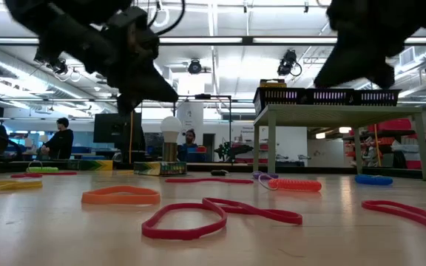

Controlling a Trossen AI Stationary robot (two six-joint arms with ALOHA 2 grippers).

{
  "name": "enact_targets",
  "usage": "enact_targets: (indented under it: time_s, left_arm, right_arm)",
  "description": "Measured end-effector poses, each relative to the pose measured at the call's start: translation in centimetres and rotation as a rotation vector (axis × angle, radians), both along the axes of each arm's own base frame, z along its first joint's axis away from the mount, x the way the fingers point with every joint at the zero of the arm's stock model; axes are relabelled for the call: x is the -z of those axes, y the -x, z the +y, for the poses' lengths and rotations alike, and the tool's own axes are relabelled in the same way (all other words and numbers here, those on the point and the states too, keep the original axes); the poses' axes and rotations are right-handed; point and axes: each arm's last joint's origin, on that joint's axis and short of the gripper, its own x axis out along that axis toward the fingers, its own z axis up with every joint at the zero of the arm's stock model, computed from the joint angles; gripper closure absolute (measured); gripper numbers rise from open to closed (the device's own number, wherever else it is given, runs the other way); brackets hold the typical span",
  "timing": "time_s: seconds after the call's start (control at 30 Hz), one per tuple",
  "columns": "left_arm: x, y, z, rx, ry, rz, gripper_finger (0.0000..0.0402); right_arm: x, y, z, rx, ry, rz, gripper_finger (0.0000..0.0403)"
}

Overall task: Pick & Place Office Desk Supplies
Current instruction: Put the bottom violet spring keychain into the right basket on the shelf

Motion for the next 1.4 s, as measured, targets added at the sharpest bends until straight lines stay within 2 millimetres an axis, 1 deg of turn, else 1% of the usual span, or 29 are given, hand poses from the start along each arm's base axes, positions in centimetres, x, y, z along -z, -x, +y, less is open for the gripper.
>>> enact_targets:
  time_s: [0.13, 0.3, 0.47, 0.6, 0.8, 1.07, 1.2, 1.4]
  left_arm:
    - [1.4, 1.3, -0.7, -0.061, 0.023, -0.059, 0.0396]
    - [2.2, 2.5, -1.2, -0.158, 0.021, -0.149, 0.0396]
    - [2.4, 2.8, -1.7, -0.165, 0.018, -0.159, 0.0396]
    - [2.4, 2.9, -2.0, -0.146, 0.001, -0.155, 0.0395]
    - [2.5, 2.9, -2.0, -0.122, -0.012, -0.149, 0.0391]
    - [2.5, 2.9, -2.1, -0.085, -0.031, -0.143, 0.0391]
    - [2.6, 2.9, -2.1, -0.075, -0.033, -0.132, 0.0391]
    - [2.6, 2.9, -2.2, -0.032, -0.046, -0.124, 0.0391]
  right_arm:
    - [2.3, -1.2, -0.3, 0.114, -0.069, 0.054, 0.0307]
    - [5.0, -2.6, -1.6, 0.297, -0.167, 0.100, 0.0255]
    - [6.9, -4.0, -3.4, 0.490, -0.224, 0.055, 0.0213]
    - [7.9, -4.9, -5.3, 0.609, -0.215, 0.016, 0.0194]
    - [9.0, -5.9, -7.7, 0.689, -0.209, -0.012, 0.0190]
    - [10.0, -6.1, -9.3, 0.729, -0.180, 0.022, 0.0192]
    - [10.2, -6.5, -9.7, 0.721, -0.181, 0.010, 0.0205]
    - [10.2, -6.7, -10.0, 0.706, -0.189, 0.009, 0.0242]
